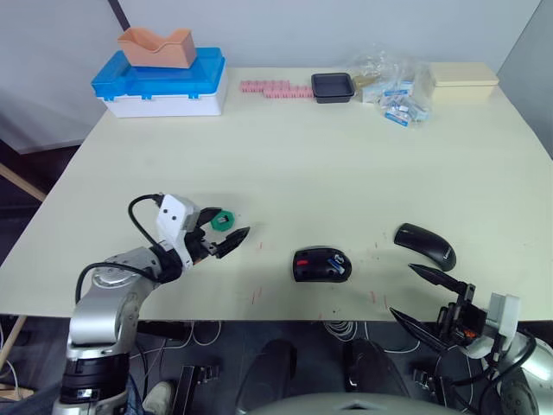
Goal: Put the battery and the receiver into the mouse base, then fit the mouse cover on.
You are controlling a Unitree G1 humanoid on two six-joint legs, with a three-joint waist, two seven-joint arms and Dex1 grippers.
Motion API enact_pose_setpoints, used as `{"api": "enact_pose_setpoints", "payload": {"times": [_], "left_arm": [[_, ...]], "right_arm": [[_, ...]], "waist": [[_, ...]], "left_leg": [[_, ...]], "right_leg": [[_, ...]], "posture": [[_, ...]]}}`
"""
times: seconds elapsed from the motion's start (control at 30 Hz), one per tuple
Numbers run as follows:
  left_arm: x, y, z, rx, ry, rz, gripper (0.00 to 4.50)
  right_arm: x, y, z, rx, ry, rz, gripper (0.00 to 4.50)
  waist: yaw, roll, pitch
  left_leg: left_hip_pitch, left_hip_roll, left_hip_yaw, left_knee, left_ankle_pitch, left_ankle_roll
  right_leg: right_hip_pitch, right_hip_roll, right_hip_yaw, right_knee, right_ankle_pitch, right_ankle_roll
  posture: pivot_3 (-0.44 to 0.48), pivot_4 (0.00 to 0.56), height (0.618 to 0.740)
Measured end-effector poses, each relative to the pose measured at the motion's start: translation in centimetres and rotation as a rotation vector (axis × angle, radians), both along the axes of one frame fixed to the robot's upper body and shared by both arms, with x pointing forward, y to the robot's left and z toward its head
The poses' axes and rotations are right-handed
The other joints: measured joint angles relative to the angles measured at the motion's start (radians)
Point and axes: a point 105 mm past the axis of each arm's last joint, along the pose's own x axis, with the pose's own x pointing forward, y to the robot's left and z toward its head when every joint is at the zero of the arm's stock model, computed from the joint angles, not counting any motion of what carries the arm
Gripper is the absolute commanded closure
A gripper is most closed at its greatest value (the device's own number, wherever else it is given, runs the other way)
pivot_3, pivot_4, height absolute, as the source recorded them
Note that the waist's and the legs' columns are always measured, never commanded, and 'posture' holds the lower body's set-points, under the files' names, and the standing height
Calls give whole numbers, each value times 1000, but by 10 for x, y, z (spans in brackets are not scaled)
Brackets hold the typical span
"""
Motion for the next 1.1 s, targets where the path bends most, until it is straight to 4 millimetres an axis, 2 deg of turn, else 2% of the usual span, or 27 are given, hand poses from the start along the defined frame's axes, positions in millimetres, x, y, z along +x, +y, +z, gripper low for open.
{"api": "enact_pose_setpoints", "payload": {"times": [0.2, 0.4, 0.63, 0.8, 1.1], "left_arm": [[-6, 28, -13, 6, 18, 85, 30], [-7, 38, -18, 39, -4, 76, 30], [-6, 40, -25, 34, 25, 41, 30], [2, 46, -22, 49, 13, 0, 30], [17, 38, -21, 74, 2, -81, 30]], "right_arm": [[2, -8, -3, -38, -11, 7, 0], [5, -26, -2, -105, -21, 5, 0], [6, -35, 0, -124, -20, 25, 0], [4, -35, -1, -120, -4, 38, 0], [1, -32, -7, -92, 20, 20, 0]], "waist": [[1, 0, 0], [0, 0, 0], [0, 0, 0], [-1, 0, 0], [0, 0, 0]], "left_leg": [[0, 0, 0, 0, 0, 0], [0, 0, 2, 0, 0, 0], [0, 0, 5, 0, 0, 0], [0, 0, 6, 0, 0, 0], [0, 0, 6, 0, 0, 0]], "right_leg": [[0, 0, 0, 0, 2, -4], [0, 0, 0, 0, 2, -4], [0, 0, 0, 0, 3, -4], [0, 1, -1, 0, 3, -5], [0, 1, -1, 0, 3, -5]], "posture": [[0, 150, 740], [0, 150, 740], [0, 150, 740], [0, 150, 740], [0, 150, 740]]}}
